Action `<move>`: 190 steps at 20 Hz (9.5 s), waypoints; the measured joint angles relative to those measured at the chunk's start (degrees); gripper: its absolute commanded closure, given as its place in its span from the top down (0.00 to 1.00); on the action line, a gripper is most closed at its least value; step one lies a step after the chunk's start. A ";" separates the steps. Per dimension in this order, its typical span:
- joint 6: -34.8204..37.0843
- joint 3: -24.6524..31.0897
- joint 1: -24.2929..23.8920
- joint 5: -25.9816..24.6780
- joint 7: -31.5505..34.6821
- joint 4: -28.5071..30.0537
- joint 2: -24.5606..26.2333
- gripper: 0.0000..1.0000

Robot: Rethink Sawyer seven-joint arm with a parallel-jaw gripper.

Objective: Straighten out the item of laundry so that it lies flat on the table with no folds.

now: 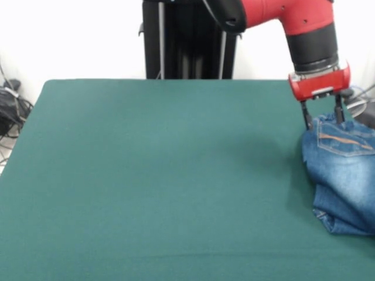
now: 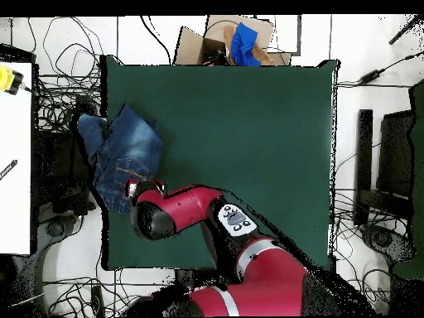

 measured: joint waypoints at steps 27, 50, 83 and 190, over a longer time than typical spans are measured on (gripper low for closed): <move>24.38 -7.99 10.98 0.79 0.00 -11.85 6.62 1.00; 24.61 -7.37 9.38 3.09 0.00 -13.70 9.39 1.00; 23.90 -4.55 8.06 13.05 0.00 -11.44 7.65 0.00; 11.57 0.59 -0.34 5.36 -0.01 -9.31 13.11 0.00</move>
